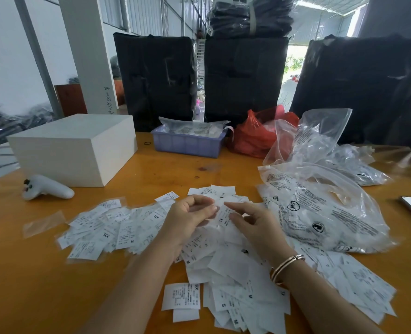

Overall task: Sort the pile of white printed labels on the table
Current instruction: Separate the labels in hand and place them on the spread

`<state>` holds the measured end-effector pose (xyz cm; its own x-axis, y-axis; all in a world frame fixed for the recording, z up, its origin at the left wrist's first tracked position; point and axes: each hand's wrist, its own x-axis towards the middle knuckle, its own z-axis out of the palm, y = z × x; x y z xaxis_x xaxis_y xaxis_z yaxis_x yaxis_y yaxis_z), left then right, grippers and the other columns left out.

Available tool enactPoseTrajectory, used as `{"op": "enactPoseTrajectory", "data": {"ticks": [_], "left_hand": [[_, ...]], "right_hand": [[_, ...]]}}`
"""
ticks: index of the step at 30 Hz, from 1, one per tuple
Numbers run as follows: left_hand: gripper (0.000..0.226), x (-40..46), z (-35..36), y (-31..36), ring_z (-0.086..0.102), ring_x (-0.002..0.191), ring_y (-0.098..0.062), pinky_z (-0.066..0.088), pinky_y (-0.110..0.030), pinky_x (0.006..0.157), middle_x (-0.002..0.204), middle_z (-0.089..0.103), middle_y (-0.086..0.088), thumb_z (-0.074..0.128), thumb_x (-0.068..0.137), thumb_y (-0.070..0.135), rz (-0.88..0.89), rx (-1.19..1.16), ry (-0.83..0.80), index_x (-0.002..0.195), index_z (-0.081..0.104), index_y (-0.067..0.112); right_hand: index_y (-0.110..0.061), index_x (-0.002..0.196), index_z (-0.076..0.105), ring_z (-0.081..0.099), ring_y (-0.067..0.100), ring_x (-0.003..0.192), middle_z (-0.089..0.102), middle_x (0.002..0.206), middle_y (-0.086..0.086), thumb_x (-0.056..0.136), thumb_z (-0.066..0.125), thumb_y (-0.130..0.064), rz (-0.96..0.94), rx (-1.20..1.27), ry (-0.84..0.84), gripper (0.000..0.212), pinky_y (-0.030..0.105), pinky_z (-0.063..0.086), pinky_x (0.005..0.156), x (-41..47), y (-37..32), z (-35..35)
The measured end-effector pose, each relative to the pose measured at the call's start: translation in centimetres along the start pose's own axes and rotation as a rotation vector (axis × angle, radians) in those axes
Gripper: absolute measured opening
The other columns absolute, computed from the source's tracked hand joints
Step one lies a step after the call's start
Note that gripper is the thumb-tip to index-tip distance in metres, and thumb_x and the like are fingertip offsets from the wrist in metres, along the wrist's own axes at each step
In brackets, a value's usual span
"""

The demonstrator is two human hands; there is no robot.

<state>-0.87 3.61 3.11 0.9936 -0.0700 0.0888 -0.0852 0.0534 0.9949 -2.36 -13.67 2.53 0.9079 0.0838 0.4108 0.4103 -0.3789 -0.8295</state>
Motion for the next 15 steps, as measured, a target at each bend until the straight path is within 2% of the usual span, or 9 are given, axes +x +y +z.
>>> {"op": "enactPoseTrajectory", "data": {"ticks": [3,5,7,9,12,15], "left_hand": [[0.012,-0.11,0.16,0.02,0.07,0.08,-0.002,0.05,-0.011,0.063,0.085,0.074,0.014,0.074,0.081,0.019,0.03,0.109,-0.021,0.092,0.07,0.024],[0.012,-0.16,0.21,0.06,0.068,0.078,0.002,0.05,-0.009,0.061,0.084,0.073,0.02,0.075,0.08,0.021,0.05,0.168,-0.044,0.088,0.07,0.029],[0.011,-0.16,0.17,0.05,0.067,0.08,0.005,0.052,-0.011,0.064,0.083,0.072,0.021,0.076,0.079,0.023,0.058,0.226,-0.058,0.085,0.071,0.031],[0.011,-0.15,0.23,0.03,0.067,0.08,0.004,0.051,-0.01,0.066,0.082,0.073,0.02,0.076,0.079,0.022,0.074,0.263,-0.076,0.083,0.072,0.031],[0.01,-0.04,0.28,-0.03,0.069,0.076,-0.001,0.051,-0.01,0.062,0.081,0.074,0.014,0.075,0.08,0.018,0.089,0.166,-0.002,0.083,0.072,0.027],[0.012,0.12,0.05,-0.04,0.07,0.078,-0.007,0.054,-0.017,0.066,0.083,0.074,0.009,0.075,0.079,0.018,0.058,0.025,0.078,0.089,0.072,0.025]], "right_hand": [[-0.036,0.108,0.066,0.036,0.002,0.042,0.056,0.069,-0.015,0.088,0.063,-0.007,-0.015,-0.007,-0.024,0.035,0.011,0.03,0.044,0.01,0.07,0.07],[-0.046,0.109,0.057,0.037,0.002,0.046,0.057,0.074,-0.01,0.088,0.064,-0.01,-0.015,0.016,-0.065,0.043,0.014,0.034,0.046,0.07,0.11,-0.19],[-0.049,0.111,0.049,0.039,0.002,0.05,0.059,0.078,-0.006,0.087,0.065,-0.012,-0.033,-0.023,-0.133,0.046,0.015,0.036,0.049,0.12,0.07,-0.42],[-0.046,0.114,0.047,0.04,0.005,0.051,0.059,0.078,-0.006,0.087,0.065,-0.014,-0.044,-0.018,-0.183,0.046,0.016,0.036,0.05,0.07,-0.05,-0.26],[-0.037,0.12,0.049,0.044,0.006,0.053,0.061,0.077,-0.007,0.089,0.063,-0.015,0.047,0.194,-0.124,0.041,0.014,0.037,0.049,0.08,-0.2,-0.25],[-0.028,0.118,0.054,0.04,0.002,0.043,0.063,0.072,-0.009,0.09,0.061,-0.014,0.193,0.35,-0.092,0.032,0.014,0.031,0.037,0.16,-0.07,-0.82]]}}
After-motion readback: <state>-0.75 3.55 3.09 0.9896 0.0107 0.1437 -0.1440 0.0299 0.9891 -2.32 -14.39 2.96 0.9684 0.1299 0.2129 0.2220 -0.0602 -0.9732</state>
